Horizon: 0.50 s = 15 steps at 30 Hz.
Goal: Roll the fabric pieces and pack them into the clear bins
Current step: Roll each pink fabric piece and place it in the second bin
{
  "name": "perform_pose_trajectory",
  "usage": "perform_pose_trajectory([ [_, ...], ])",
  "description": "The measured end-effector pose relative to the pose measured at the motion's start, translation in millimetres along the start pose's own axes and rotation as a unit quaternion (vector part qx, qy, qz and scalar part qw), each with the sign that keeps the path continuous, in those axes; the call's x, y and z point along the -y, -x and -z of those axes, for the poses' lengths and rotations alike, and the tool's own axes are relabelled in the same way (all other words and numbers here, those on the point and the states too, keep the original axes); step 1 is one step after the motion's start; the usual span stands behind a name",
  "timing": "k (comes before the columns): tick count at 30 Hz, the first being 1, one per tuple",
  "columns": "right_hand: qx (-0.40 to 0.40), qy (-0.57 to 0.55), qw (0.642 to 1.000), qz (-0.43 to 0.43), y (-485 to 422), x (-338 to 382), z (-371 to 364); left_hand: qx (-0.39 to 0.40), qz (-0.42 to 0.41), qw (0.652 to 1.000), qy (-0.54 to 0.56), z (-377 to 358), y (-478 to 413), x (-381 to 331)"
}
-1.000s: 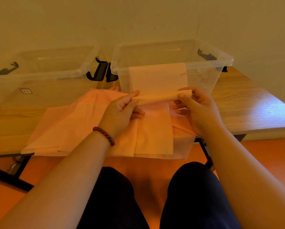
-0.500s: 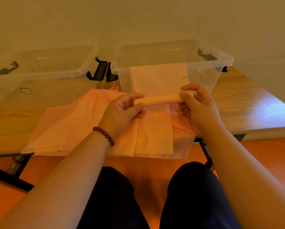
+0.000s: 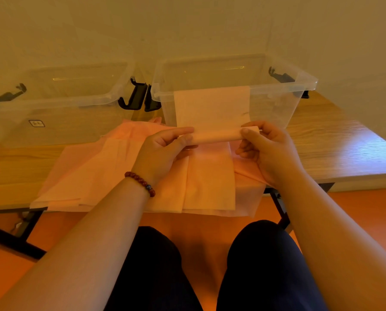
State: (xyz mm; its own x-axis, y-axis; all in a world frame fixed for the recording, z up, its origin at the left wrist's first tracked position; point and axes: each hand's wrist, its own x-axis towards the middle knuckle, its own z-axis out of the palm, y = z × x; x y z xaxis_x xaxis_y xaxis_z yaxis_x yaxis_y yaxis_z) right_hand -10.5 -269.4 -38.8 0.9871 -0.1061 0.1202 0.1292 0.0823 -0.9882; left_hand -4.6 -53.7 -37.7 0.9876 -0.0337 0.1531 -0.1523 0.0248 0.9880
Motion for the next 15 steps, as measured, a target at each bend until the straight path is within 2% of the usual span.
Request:
perform_pose_trajectory([
  [9, -0.023, -0.011, 1.0, -0.014, -0.2, 1.9, -6.2, -0.003, 0.005, 1.0, 0.006, 0.3, -0.4, -0.2],
  [15, -0.018, -0.01, 1.0, 0.004, 0.9, 4.0, -4.7, -0.004, -0.004, 0.999, -0.043, 2.1, -0.2, 2.1],
])
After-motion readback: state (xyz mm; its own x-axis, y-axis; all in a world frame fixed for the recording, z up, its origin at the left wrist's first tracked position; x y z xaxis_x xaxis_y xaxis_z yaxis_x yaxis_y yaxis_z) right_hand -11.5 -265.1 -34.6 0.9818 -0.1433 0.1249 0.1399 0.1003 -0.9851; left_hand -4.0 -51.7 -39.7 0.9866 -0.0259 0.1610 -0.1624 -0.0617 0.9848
